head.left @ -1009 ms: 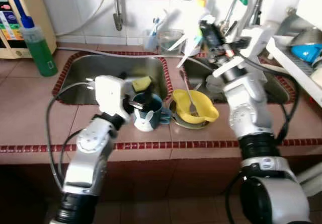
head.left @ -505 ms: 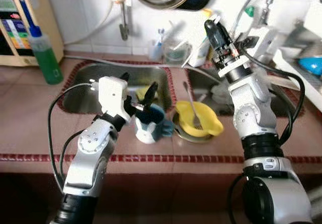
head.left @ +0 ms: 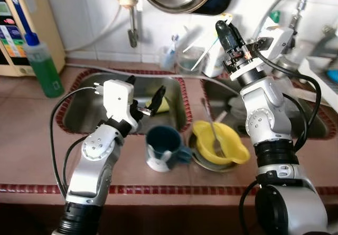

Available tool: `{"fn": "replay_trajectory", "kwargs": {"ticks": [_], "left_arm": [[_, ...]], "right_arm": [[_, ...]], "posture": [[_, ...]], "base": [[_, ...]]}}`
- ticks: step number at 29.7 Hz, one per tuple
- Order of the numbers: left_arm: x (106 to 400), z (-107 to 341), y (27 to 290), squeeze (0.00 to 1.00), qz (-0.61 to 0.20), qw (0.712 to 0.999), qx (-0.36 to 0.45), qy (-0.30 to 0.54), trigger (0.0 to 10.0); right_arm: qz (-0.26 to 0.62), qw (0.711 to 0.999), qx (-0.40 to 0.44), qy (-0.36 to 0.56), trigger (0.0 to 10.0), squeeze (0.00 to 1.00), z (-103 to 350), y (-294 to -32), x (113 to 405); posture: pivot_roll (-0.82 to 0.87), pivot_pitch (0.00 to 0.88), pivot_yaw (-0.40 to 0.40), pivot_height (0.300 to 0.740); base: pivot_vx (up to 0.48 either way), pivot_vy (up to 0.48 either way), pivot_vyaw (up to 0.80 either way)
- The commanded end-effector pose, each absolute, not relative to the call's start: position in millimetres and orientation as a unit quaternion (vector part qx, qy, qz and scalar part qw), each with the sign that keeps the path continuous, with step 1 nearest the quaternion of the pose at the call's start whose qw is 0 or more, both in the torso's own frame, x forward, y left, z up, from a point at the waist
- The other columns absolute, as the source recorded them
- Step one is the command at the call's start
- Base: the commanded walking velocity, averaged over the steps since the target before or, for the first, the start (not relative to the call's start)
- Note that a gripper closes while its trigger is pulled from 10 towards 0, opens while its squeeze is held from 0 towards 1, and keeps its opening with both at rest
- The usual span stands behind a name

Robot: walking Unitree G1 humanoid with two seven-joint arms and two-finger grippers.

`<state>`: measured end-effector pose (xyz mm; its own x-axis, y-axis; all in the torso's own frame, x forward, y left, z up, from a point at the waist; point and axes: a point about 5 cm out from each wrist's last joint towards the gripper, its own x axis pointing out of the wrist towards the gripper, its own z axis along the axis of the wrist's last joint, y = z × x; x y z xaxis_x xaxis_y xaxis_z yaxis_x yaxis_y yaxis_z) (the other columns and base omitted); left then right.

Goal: Kitchen organization

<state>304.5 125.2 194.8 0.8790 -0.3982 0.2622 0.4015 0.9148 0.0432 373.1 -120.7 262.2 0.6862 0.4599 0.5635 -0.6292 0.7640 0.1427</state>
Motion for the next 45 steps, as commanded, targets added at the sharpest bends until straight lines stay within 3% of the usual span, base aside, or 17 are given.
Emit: {"fn": "replay_trajectory", "kwargs": {"ticks": [1, 12, 19, 30, 45], "left_arm": [[302, 203, 121, 0.0, -0.22, 0.964, -0.013, -0.147, 10.0], [293, 222, 117, 0.0, -0.265, 0.95, 0.031, -0.163, 10.0], [281, 228, 107, 0.0, -0.307, 0.937, 0.046, -0.162, 10.0], [252, 221, 79, 0.0, -0.397, 0.906, 0.038, -0.139, 10.0], [244, 227, 83, 0.0, -0.389, 0.911, 0.066, -0.121, 10.0]], "right_arm": [[0.298, 0.908, 0.161, -0.248, 10.0, 0.0, 264, -123, 375], [0.243, 0.951, 0.134, -0.139, 10.0, 0.0, 233, -140, 391], [0.246, 0.955, 0.122, -0.112, 10.0, 0.0, 223, -146, 395], [0.283, 0.946, 0.12, -0.098, 10.0, 0.0, 218, -147, 397], [0.33, 0.92, 0.181, -0.105, 10.0, 0.0, 224, -135, 399]], "posture": [[0.0, 0.013, -0.066, 0.74], [0.0, 0.027, -0.064, 0.74], [0.0, 0.042, -0.07, 0.74], [0.01, 0.071, -0.069, 0.74], [0.04, 0.128, -0.063, 0.74]], "base": [[0.0, 0.0, 0.0], [0.0, 0.0, 0.0], [0.0, 0.0, 0.0], [0.0, 0.0, 0.0], [0.0, 0.0, 0.0]]}}
